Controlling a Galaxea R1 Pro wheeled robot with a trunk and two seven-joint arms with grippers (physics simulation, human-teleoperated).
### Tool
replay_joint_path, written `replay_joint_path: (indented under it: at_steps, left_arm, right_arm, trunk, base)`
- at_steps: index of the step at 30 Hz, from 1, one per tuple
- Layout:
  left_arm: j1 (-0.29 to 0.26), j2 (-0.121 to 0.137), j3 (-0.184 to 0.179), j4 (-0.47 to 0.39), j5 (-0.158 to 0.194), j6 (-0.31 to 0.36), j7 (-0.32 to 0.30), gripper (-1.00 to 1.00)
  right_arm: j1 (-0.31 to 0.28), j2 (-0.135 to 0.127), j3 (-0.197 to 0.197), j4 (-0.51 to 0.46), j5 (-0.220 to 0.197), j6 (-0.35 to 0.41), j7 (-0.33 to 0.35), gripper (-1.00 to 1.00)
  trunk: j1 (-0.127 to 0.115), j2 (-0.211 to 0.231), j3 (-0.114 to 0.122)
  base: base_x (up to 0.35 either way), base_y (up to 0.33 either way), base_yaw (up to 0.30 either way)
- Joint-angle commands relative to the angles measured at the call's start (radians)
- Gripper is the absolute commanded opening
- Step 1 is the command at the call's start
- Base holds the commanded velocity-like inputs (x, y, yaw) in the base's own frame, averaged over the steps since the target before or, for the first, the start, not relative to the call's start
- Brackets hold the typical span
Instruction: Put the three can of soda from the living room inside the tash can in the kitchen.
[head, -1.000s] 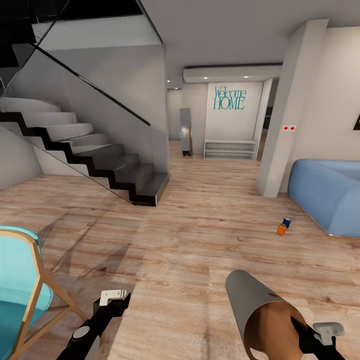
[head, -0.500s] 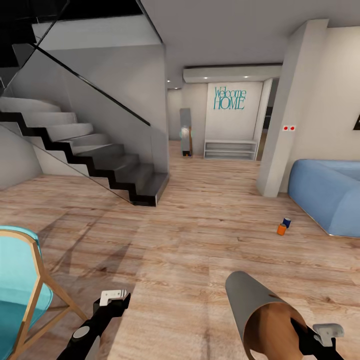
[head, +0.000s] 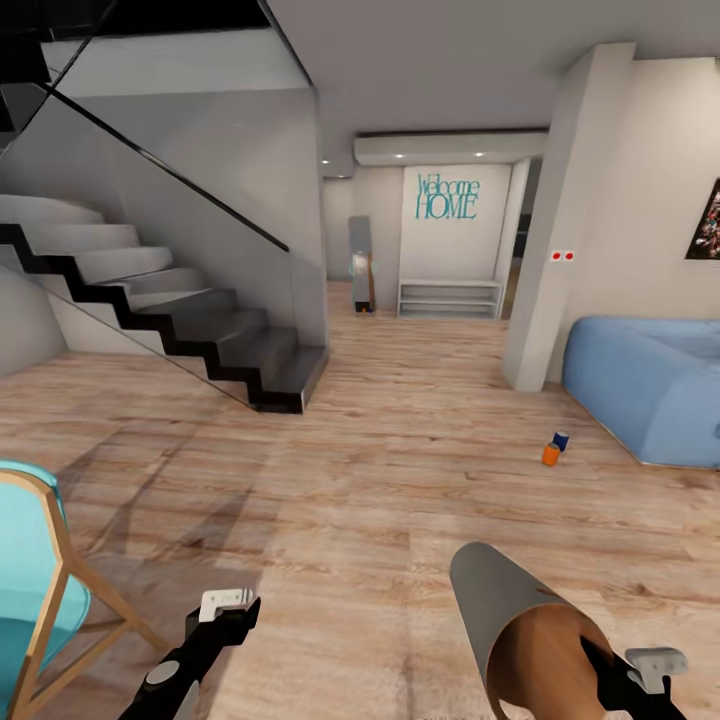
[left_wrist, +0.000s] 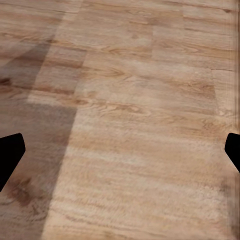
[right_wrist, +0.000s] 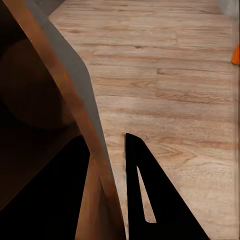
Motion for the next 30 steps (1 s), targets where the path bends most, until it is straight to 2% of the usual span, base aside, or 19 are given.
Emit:
replay_joint_path:
  at_steps: [1, 9, 30]
  left_arm:
    - [0.0, 0.0, 0.0, 0.0, 0.0, 0.0, 0.0, 1.0]
    - [0.0, 0.0, 0.0, 0.001, 0.0, 0.0, 0.0, 1.0]
    - [0.0, 0.0, -0.001, 0.001, -0.001, 0.0, 0.0, 1.0]
  right_arm:
    - [-0.001, 0.0, -0.002, -0.002, -0.015, 0.002, 0.007, -1.0]
    - [-0.001, -0.001, -0.003, -0.002, -0.042, 0.005, 0.008, -1.0]
    - [-0.001, 0.0, -0.003, -0.001, -0.044, 0.005, 0.008, -1.0]
  trunk:
    - [0.0, 0.0, 0.0]
    - [0.0, 0.0, 0.001]
    - [0.0, 0.0, 0.013]
  base:
    - [0.0, 0.0, -0.227]
    - [0.0, -0.098, -0.243]
    - [0.0, -0.278, -0.248]
